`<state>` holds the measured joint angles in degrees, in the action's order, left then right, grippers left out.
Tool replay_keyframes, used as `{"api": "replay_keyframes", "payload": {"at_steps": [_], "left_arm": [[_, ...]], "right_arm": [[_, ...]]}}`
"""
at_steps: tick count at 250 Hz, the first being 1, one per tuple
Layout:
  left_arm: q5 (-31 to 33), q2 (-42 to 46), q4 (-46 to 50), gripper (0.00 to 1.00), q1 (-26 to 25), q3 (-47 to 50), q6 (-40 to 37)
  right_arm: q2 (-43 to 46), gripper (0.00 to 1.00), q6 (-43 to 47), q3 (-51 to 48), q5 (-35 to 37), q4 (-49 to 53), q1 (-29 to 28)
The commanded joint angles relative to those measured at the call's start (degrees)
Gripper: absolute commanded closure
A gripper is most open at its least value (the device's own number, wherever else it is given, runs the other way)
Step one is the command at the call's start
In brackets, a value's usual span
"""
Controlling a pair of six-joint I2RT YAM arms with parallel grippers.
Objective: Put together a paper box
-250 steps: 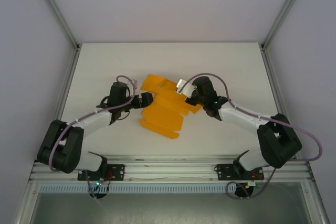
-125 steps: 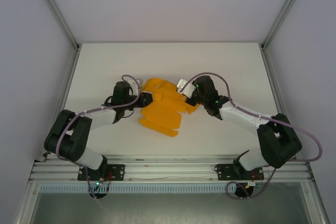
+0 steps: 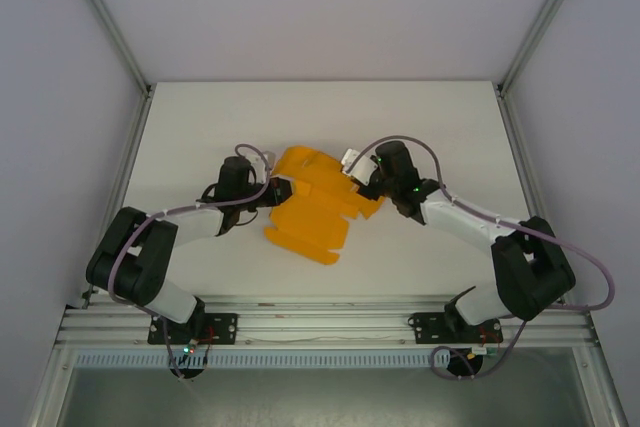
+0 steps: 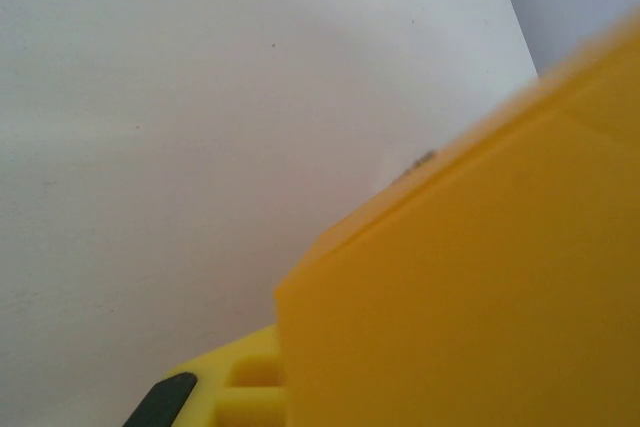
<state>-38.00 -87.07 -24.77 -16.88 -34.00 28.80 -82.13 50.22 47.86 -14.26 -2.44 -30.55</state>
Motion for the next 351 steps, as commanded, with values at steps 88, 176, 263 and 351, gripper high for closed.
{"api": "replay_keyframes", "payload": {"at_steps": [88, 176, 263, 351], "left_arm": [[-0.7, 3.6, 0.7, 1.00, 0.1, 0.7, -4.2], [5.3, 5.1, 11.3, 0.00, 0.0, -2.2, -7.1], [26.0, 21.0, 29.0, 0.00, 1.8, -5.8, -7.6], [28.3, 7.9, 29.1, 0.00, 9.6, -15.2, -4.9]], "right_arm": [[-1.2, 0.97, 2.7, 3.1, -1.0, 7.0, 2.1], [2.0, 1.00, 6.7, -0.6, 3.9, -1.6, 1.5], [1.5, 1.00, 20.7, -4.4, 24.2, -14.5, -4.8], [-5.3, 1.00, 32.2, -3.8, 34.5, -30.4, -8.1]]}}
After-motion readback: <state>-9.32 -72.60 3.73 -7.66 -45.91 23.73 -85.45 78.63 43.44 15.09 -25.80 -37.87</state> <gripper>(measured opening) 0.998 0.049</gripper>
